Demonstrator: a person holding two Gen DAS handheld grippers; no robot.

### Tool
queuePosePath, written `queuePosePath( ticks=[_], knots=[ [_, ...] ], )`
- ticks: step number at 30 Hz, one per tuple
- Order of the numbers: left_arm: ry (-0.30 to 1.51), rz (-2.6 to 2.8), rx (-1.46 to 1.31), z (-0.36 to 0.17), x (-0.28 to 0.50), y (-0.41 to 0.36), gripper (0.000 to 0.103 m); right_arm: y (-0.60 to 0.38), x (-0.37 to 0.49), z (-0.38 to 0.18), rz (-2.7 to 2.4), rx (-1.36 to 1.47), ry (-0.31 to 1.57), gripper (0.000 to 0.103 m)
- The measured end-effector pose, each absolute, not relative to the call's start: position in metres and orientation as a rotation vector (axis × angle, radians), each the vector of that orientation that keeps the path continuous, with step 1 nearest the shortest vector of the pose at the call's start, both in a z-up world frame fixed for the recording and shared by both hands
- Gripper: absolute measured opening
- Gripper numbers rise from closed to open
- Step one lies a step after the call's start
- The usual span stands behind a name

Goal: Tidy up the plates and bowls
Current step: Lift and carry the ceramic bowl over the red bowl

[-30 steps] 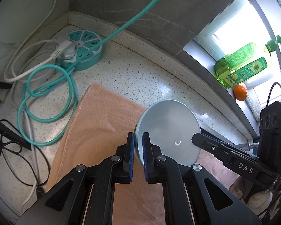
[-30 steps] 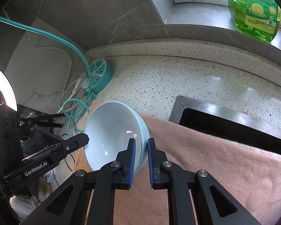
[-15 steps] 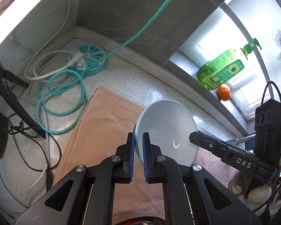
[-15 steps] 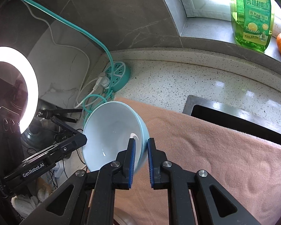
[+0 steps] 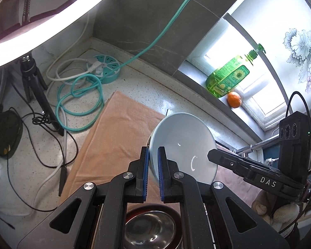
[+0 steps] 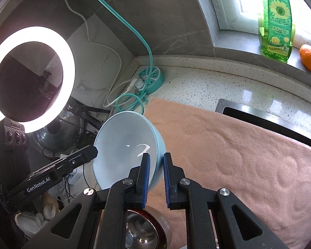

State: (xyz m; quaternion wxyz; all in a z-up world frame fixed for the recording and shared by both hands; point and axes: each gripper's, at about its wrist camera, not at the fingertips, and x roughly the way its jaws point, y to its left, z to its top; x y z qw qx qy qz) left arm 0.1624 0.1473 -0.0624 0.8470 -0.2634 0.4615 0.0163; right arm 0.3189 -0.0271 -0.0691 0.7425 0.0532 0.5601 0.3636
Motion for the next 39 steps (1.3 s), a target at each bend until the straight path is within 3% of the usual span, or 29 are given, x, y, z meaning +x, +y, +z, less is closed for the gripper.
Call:
queuePosePath(
  ticks=[20,39],
  knots=[
    [0.965,0.015,-0.585,-0.066,0.090,0.140,0.007,-0.041,0.232,-0.083,0.826,0.100,1.269,0.012],
    [1.031,0.002,-0.620,-0.102,0.053,0.129,0.007,-0.052,0.185,-0.116,0.793,0.068,1.315,0.012]
  ],
)
